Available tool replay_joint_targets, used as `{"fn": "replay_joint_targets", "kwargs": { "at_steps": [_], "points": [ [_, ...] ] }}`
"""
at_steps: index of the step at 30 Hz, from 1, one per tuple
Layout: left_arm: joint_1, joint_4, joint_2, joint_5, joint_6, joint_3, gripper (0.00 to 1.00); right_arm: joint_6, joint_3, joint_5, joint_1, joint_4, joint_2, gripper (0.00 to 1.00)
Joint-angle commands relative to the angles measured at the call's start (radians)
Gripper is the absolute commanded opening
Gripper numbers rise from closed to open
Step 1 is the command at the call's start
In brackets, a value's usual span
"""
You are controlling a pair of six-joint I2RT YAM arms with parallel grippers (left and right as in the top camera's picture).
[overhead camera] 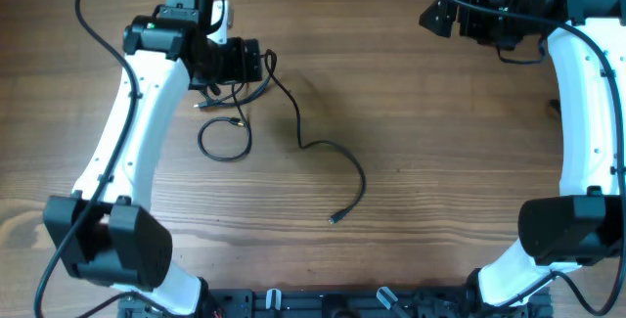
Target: Untangle cables
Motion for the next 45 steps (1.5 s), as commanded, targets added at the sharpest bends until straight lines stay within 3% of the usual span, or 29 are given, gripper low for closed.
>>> {"fn": "replay_joint_targets", "kwargs": {
  "at_steps": [1,4,7,8,10,11,15,17,19,23,27,29,33,35,41,45],
  "points": [
    [0.069,-0.005,0.06,0.169,0.229,-0.008,0.91,-0.021,0.005,0.008,0.004,0.002,0.01,1.0],
    [0.074,0.061,0.133,0.202,0.256,-0.032,0.83,-0.021,0.005,0.007,0.004,0.002,0.01,1.0],
    [0.075,0.139,0.22,0.153,0.176,-0.048,0.45,-0.021,0.005,0.007,0.004,-0.001,0.01,1.0],
    [0.076,0.178,0.251,0.097,0.105,-0.048,0.43,-0.021,0.005,0.007,0.004,0.0,0.01,1.0],
    [0.076,0.221,0.267,0.069,0.075,-0.048,0.37,-0.021,0.005,0.007,0.004,0.0,0.01,1.0],
    [0.076,0.235,0.266,0.069,0.074,-0.048,0.04,-0.021,0.005,0.007,0.004,0.0,0.01,1.0],
    [0.076,0.214,0.235,0.085,-0.022,-0.045,0.04,-0.046,0.005,-0.161,0.006,0.005,0.01,1.0],
    [0.076,0.143,0.156,0.219,-0.026,-0.022,0.04,-0.144,0.005,-0.296,0.027,0.011,0.01,1.0],
    [0.075,0.078,0.057,0.336,-0.053,-0.012,0.04,-0.184,0.005,-0.304,0.075,0.011,0.01,1.0],
    [0.075,-0.01,-0.056,0.352,-0.196,-0.012,0.04,-0.23,0.005,-0.227,0.228,0.035,0.01,1.0],
    [0.076,-0.021,-0.063,0.539,-0.218,-0.012,0.04,-0.227,0.003,-0.188,0.364,0.11,0.011,1.0],
    [0.076,-0.023,-0.063,0.546,-0.285,-0.012,0.04,-0.203,0.003,-0.188,0.418,0.152,0.018,0.99],
    [0.076,-0.024,-0.063,0.662,-0.283,-0.012,0.04,-0.214,0.003,-0.173,0.479,0.205,0.083,0.81],
    [0.076,-0.027,-0.063,0.675,-0.283,-0.012,0.04,-0.216,0.003,-0.174,0.487,0.219,0.12,0.77],
    [0.076,-0.027,-0.063,0.713,-0.282,-0.012,0.04,-0.233,0.003,-0.232,0.498,0.23,0.174,0.71],
    [0.076,-0.027,-0.063,0.713,-0.279,-0.012,0.04,-0.32,0.003,-0.41,0.498,0.241,0.174,0.7]
  ]
}}
